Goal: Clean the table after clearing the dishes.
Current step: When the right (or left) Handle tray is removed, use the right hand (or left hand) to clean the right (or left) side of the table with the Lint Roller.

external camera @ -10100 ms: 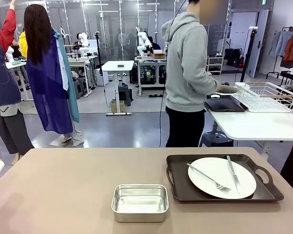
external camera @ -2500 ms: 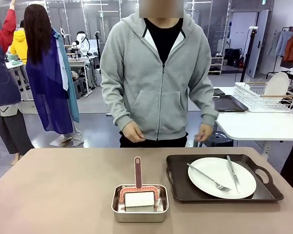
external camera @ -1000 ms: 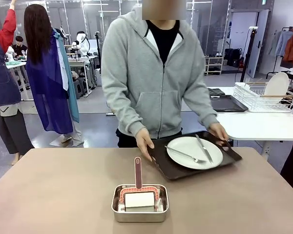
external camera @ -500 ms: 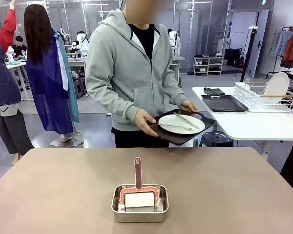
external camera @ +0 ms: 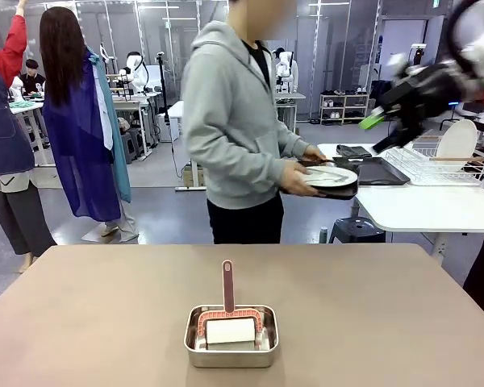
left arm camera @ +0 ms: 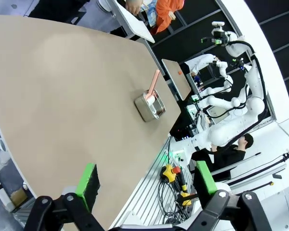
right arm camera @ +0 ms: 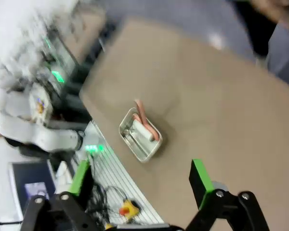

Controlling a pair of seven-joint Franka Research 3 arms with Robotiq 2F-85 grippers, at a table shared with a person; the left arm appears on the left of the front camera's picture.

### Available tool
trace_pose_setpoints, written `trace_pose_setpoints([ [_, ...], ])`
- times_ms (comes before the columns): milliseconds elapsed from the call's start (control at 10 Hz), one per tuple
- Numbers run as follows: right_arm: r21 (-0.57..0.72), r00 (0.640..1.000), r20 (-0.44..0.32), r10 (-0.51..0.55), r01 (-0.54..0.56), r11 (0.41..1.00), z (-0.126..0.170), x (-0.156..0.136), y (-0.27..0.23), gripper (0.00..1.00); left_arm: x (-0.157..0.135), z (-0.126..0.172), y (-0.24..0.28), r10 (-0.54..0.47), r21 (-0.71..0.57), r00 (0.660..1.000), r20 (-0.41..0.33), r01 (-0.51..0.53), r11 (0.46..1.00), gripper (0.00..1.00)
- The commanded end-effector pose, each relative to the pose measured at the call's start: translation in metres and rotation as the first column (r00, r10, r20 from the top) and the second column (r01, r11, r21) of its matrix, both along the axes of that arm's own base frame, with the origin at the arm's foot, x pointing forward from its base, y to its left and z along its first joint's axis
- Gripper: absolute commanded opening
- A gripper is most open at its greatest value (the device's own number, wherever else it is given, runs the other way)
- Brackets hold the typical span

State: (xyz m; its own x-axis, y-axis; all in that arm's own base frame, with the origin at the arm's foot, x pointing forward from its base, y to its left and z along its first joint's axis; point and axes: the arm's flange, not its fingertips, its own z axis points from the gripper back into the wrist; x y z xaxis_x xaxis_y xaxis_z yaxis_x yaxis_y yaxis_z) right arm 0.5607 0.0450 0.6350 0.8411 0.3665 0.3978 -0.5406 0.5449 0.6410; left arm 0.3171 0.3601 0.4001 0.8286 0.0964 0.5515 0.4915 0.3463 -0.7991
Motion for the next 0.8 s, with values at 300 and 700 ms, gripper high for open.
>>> trace_pose_setpoints([
  [300,-0.371,0.923,0.103,0.372,-0.311,0.875,-0.045,0.033,0.148,1.00,-0.005,0.002,-0.006,0.001,-0.003,1.000,-0.001,-0.001,1.000,1.00],
  [700,-0.487,0.732,0.182,0.657,-0.513,0.707,-0.102,0.000,0.227,1.00,-0.005,0.002,-0.006,0.001,-0.003,1.000,-0.001,-0.001,1.000,1.00],
])
